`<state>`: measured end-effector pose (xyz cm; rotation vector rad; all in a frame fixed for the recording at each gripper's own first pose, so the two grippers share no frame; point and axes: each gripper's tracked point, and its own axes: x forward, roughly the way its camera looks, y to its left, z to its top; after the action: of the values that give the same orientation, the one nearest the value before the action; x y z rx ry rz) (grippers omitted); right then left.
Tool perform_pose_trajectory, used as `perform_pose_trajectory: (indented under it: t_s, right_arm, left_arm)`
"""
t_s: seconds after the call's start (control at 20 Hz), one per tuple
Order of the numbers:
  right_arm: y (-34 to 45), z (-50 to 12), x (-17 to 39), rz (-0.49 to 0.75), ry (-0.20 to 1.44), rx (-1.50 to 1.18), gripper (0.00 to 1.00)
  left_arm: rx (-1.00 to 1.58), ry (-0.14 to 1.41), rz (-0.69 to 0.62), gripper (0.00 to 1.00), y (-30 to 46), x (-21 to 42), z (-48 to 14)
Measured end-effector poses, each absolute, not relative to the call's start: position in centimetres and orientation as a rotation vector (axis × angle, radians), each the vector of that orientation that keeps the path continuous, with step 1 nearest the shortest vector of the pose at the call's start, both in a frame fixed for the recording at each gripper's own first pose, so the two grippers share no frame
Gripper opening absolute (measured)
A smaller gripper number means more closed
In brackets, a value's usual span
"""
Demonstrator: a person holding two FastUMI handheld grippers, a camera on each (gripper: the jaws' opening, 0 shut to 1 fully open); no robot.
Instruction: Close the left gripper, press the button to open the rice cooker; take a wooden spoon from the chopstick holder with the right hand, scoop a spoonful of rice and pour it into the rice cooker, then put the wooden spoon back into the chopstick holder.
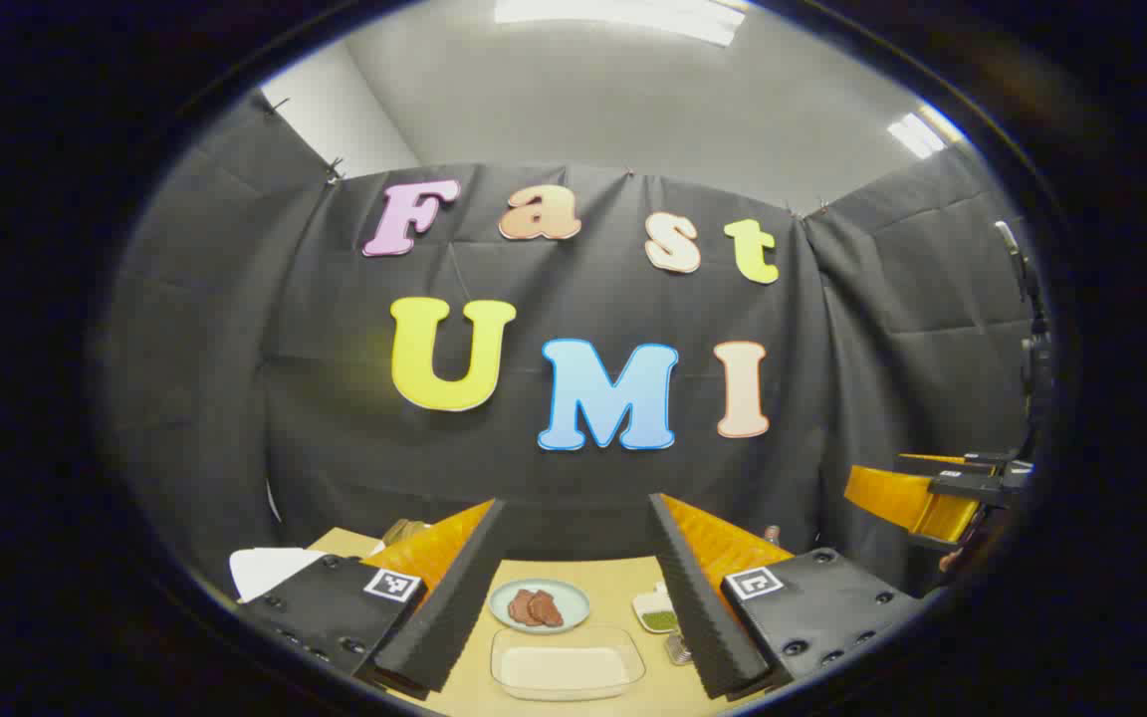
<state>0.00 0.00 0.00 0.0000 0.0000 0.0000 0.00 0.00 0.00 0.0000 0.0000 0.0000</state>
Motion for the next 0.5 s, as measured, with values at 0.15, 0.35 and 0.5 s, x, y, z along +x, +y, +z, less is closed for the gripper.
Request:
perform_pose_trajectory:
  t_s: [0.15,0.35,0.5]
  right_arm:
    - [0.5,0.3,0.7,0.021,-0.003,0.007,0.96]
    - [0.9,1.0,1.7,0.044,-0.023,-0.006,0.95]
    - [1.1,1.0,2.2,0.053,-0.022,-0.011,0.95]
  left_arm:
    - [-0.004,-0.003,0.024,0.95,0.4,0.0,-0.1]
    - [0.008,-0.015,0.055,0.95,1.0,0.7,0.3]
    - [0.009,-0.019,0.054,0.95,0.8,1.1,0.4]
